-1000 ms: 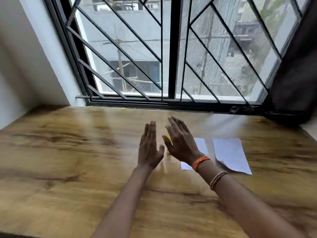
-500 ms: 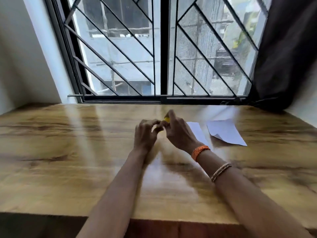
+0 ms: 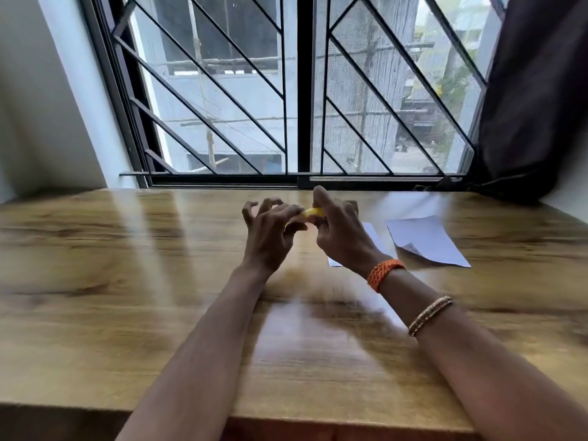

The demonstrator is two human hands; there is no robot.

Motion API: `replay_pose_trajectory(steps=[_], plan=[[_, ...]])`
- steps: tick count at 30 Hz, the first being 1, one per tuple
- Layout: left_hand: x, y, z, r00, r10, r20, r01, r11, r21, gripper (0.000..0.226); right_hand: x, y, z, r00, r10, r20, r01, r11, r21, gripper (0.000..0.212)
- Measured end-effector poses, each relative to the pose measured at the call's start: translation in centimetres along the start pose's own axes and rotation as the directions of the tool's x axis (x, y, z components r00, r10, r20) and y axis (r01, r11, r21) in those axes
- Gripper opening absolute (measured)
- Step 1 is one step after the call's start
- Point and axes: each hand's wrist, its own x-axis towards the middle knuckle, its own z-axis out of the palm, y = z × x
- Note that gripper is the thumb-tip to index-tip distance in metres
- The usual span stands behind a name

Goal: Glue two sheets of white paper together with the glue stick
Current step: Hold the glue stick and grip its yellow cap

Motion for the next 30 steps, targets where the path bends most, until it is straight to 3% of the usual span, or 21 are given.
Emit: replay_pose_trajectory(steps=[3, 8, 11, 14, 18, 21, 24, 26, 30], plan=[[0.1, 0.0, -0.3, 0.999, -0.008, 0.033, 0.009, 1.0, -0.002, 0.019, 0.1, 0.2, -0.3, 0.992, -0.122, 0.033, 0.125, 0.988, -0.095, 0.018], [0.0, -0.6, -0.8, 0.995, -0.029, 0.099, 0.031, 0.999, -0.017, 0.016, 0.2, 0.6, -0.5, 0.95, -0.282, 0.131, 0.307, 0.92, -0.245, 0.033], [-0.2, -0.7, -0.9, 0.997, -0.021, 0.071, 0.02, 1.0, 0.015, 0.022, 0.0, 0.9, -0.4, 0.979, -0.176, 0.105, 0.195, 0.958, -0.211, 0.025], [-0.2, -0.6, -0.9, 0.999, -0.019, 0.047, 0.016, 0.997, 0.071, 0.02, -0.5, 0.7, 0.4, 0.993, 0.055, 0.103, -0.051, 0.998, -0.038, 0.033], [-0.2, -0.2, -0.8, 0.999, 0.012, 0.043, -0.017, 0.992, 0.122, 0.016, -0.6, 0.2, 1.0, 0.969, 0.243, 0.043, -0.247, 0.958, 0.145, 0.021], [-0.1, 0.1, -0.7, 0.999, 0.018, 0.048, -0.023, 0.993, 0.116, 0.016, -0.7, -0.1, 1.1, 0.982, 0.187, -0.019, -0.186, 0.982, 0.016, 0.009], [0.1, 0.2, -0.7, 0.998, 0.0, 0.066, -0.006, 0.997, 0.083, 0.02, -0.8, -0.3, 0.6, 0.999, -0.029, -0.017, 0.023, 0.964, -0.266, 0.028], [0.0, 0.0, -0.7, 0.997, -0.016, 0.075, 0.01, 0.997, 0.073, 0.022, -0.7, -0.4, 0.2, 0.996, -0.093, 0.013, 0.091, 0.924, -0.37, 0.033], [-0.1, -0.2, -1.0, 0.998, -0.03, 0.055, 0.026, 0.997, 0.067, 0.025, -0.7, -0.2, 0.2, 0.999, -0.053, -0.002, 0.05, 0.953, -0.3, 0.031]])
